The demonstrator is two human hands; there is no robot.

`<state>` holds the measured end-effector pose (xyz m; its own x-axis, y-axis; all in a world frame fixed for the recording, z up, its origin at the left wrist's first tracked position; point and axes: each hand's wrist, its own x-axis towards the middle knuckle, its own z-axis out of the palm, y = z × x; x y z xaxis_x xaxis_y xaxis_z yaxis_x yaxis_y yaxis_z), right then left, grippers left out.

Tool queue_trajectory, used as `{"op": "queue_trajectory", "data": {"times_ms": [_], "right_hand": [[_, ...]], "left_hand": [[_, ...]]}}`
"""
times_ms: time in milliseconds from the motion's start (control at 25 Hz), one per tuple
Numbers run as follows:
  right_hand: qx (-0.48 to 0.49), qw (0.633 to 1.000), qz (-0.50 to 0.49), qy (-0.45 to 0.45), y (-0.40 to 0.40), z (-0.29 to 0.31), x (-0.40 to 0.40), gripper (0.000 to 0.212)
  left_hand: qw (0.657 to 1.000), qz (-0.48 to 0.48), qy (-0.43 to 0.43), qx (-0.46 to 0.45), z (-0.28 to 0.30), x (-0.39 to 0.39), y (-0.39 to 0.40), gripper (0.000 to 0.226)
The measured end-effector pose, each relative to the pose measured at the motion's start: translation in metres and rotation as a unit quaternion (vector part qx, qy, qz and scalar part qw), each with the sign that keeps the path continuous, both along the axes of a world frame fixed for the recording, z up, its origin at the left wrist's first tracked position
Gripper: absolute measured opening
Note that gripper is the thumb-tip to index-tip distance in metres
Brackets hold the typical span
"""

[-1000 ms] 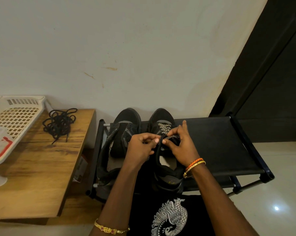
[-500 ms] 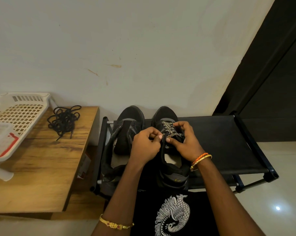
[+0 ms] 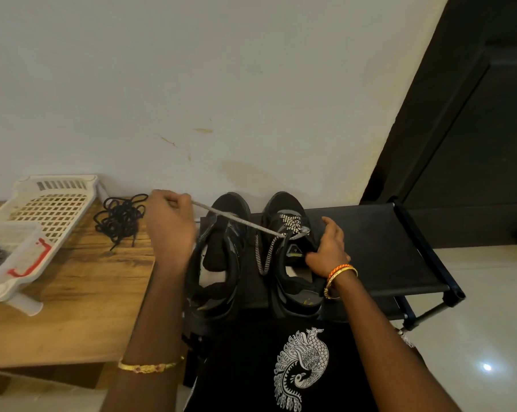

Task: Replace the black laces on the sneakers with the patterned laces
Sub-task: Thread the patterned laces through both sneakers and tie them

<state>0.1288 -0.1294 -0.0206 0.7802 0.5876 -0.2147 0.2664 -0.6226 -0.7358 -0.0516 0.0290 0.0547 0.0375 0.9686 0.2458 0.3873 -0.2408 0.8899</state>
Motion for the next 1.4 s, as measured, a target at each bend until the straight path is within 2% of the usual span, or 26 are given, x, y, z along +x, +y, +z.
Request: {"op": "queue_trajectory", "data": {"times_ms": [120,240,280,360,480,560,760,920,1040,1200,1280,1400], "right_hand": [[0.015,0.999,-0.010,0.040,0.001,0.002,-0.003,0.092],[0.021,0.998,-0.010,0.061,0.003,0.003,-0.006,0.089],[0.020,0.998,-0.012,0.066,0.003,0.004,-0.006,0.087],[0.019,0.997,-0.010,0.074,0.003,0.004,-0.006,0.084],[0.018,0.996,-0.010,0.081,0.005,0.004,-0.006,0.079],[0.018,0.996,-0.009,0.083,0.005,0.005,-0.007,0.076],[0.020,0.997,-0.022,0.067,0.005,0.002,-0.010,0.069],[0.025,0.997,-0.029,0.073,0.004,0.002,-0.011,0.066],[0.024,0.996,-0.025,0.083,0.002,0.002,-0.011,0.063],[0.018,0.997,-0.004,0.071,-0.002,0.005,-0.011,0.061],[0.019,0.997,0.015,0.069,-0.005,0.009,-0.011,0.058],[0.110,0.991,0.002,0.078,-0.015,0.022,-0.016,0.034]], "left_hand": [[0.995,0.091,-0.003,0.028,0.011,-0.027,0.026,0.020],[0.992,0.096,0.072,0.032,0.005,-0.024,0.016,0.029],[0.989,0.070,0.123,0.040,0.001,-0.015,0.003,0.037],[0.967,-0.057,0.234,0.085,-0.010,0.009,-0.028,0.047],[0.885,-0.265,0.349,0.155,-0.041,0.045,-0.068,0.037],[0.861,-0.291,0.382,0.167,-0.058,0.057,-0.077,0.033],[0.888,-0.226,0.363,0.169,-0.065,0.059,-0.069,0.024],[0.920,-0.284,0.266,0.048,-0.058,0.065,-0.067,0.020],[0.917,-0.328,0.216,-0.068,-0.053,0.070,-0.053,0.015],[0.886,-0.381,0.255,-0.072,-0.043,0.074,-0.044,0.029],[0.883,-0.384,0.259,-0.078,-0.034,0.075,-0.044,0.031],[0.896,-0.377,0.147,-0.181,-0.006,0.072,-0.046,0.030]]}}
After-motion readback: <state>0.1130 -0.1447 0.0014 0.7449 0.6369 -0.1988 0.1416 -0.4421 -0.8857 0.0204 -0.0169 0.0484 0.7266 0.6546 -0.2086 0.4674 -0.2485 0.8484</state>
